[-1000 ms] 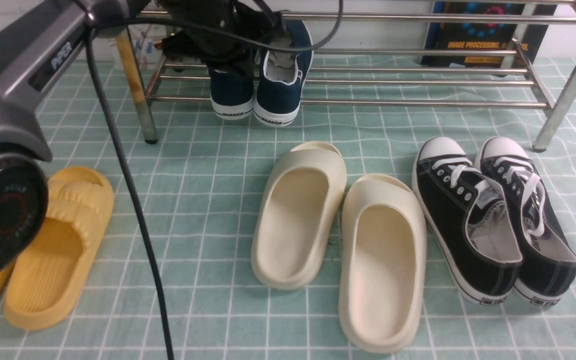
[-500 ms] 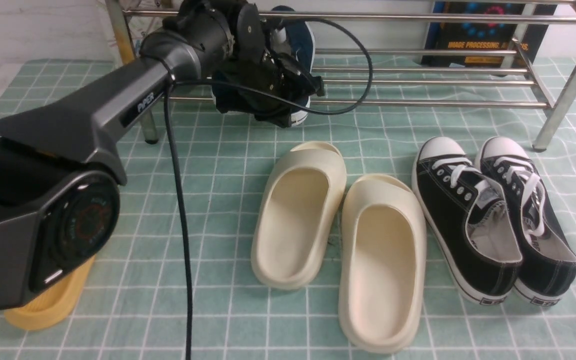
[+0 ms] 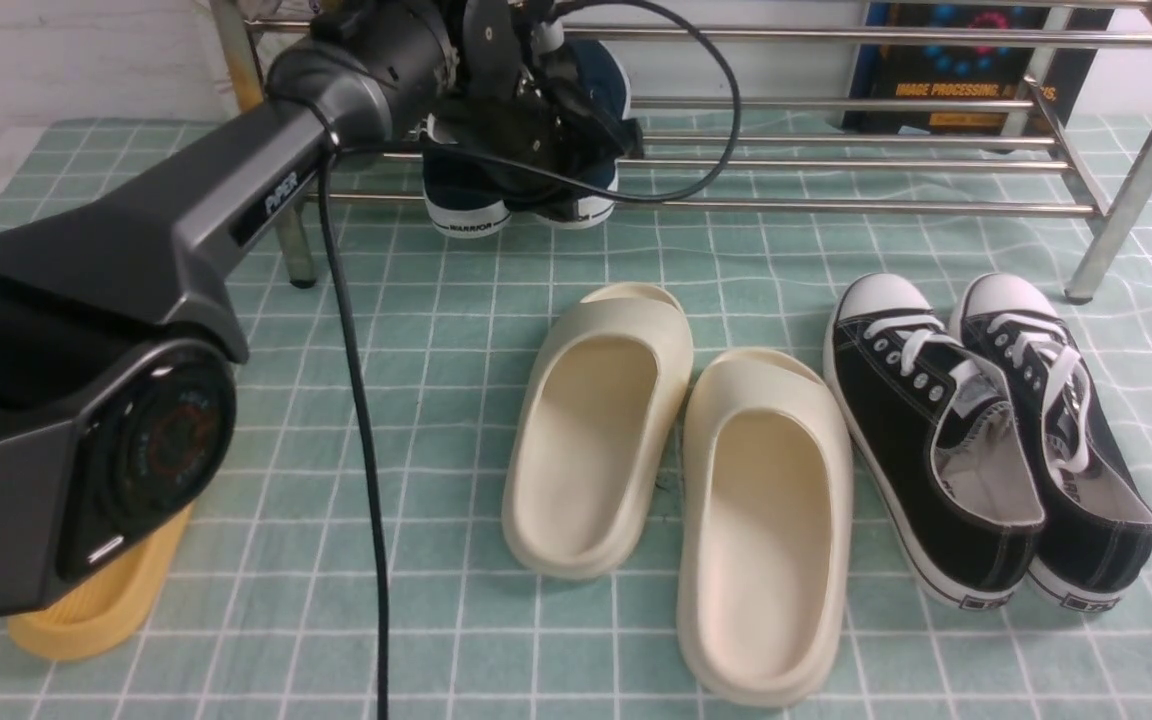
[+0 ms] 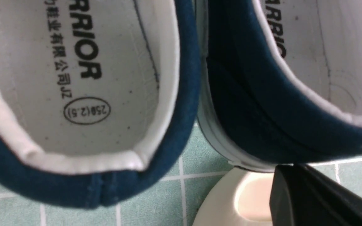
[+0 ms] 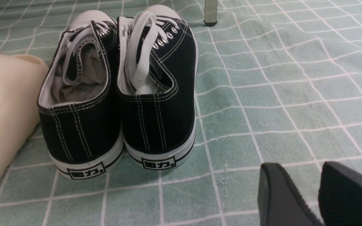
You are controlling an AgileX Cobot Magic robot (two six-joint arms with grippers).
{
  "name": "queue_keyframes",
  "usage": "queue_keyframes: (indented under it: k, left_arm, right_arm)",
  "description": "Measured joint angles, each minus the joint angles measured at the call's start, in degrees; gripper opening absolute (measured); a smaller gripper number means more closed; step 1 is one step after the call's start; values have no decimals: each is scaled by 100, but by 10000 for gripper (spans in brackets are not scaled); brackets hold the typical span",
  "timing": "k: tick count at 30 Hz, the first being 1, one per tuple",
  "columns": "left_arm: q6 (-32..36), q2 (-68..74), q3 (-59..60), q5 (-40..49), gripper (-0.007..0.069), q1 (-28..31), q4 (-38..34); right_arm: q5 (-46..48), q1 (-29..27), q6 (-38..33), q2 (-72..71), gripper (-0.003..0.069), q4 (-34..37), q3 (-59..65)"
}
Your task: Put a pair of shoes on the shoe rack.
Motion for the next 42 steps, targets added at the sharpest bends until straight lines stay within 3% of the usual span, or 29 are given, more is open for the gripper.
queue_keyframes:
  k: [6, 11, 14, 19, 25, 30, 34, 42]
  left_arm:
    - [0, -139, 0, 302, 85, 0, 81]
    - [0, -783, 0, 908, 244, 0, 460]
    - [0, -1351, 0, 1359, 266, 0, 732]
    - [5, -2772, 0, 2119, 223, 0, 1293]
    - [11, -4434, 537, 2261, 139, 0, 1714]
    - [-219, -6459, 2822, 2195, 50, 0, 1729]
    - [-524, -8015, 4776, 1596, -6, 0, 1693]
    - [-1260, -10760, 7265, 769, -13, 0, 1763]
  right_arm:
    - [0, 0, 0, 0, 239, 0, 0]
    - [0, 0, 0, 0, 239, 0, 0]
    - [0, 0, 0, 0, 239, 0, 0]
    - [0, 0, 0, 0, 239, 0, 0]
    - [0, 0, 0, 0, 239, 0, 0]
    - [0, 0, 0, 0, 239, 0, 0]
    - [0, 0, 0, 0, 239, 0, 0]
    - [0, 0, 0, 0, 239, 0, 0]
